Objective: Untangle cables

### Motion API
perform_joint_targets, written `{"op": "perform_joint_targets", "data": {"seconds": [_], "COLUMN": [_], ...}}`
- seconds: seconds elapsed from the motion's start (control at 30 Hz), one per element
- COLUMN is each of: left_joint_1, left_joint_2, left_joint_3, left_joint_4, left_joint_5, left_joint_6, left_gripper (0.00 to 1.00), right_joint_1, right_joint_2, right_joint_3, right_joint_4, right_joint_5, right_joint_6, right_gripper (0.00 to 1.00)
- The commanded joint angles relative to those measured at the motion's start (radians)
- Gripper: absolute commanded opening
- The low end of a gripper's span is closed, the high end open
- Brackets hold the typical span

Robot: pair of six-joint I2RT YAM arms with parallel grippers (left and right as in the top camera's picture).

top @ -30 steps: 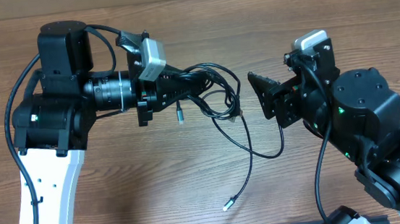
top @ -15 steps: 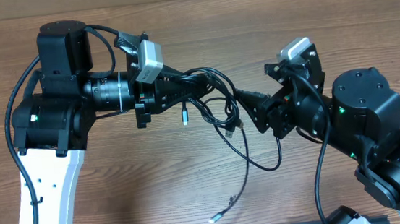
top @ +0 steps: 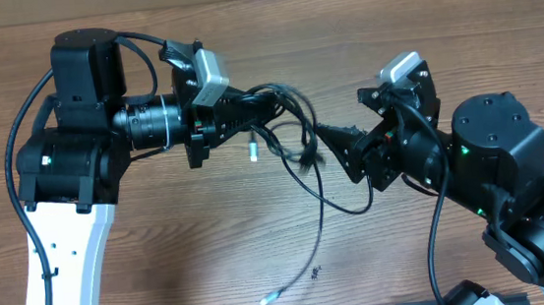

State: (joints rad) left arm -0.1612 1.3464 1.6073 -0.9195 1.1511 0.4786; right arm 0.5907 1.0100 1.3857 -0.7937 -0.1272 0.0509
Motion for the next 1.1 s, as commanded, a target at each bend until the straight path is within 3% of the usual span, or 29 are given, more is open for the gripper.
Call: {"op": "perform_joint_targets", "data": {"seconds": [0.0,0.07,0.3,0.8,1.07], "left_joint_1": [0.005,0.005,0.003,0.001,-0.066], "left_joint_2": [-0.011,-0.011,-0.011,-0.011,-0.011], "left_joint_3": [0.012,0.012,0.012,0.012,0.012], "left_joint_4": [0.003,0.003,0.019,0.007,0.008], "left_joint_5": [-0.058,-0.066,0.138,0.217,0.218], "left_joint_6": [0.009,-0.015,-0.011,-0.011,-0.004], "left_gripper": [0.04,0.04,0.04,0.04,0.04], "right_joint_1": [0.003,0.003,0.003,0.003,0.003], "right_joint_2": [-0.01,-0.01,0.001,0.014,0.016], "right_joint_3": [0.008,0.008,0.008,0.008,0.008], "right_joint_4": [0.006,0.006,0.006,0.032,0.056], "right_joint_5": [-0.013,-0.013,-0.013,-0.006,-0.006], "right_joint_6": [-0.006,-0.006,-0.006,-0.006,-0.006], "right_gripper": [0.74,0.74,0.75,0.74,0.75]}}
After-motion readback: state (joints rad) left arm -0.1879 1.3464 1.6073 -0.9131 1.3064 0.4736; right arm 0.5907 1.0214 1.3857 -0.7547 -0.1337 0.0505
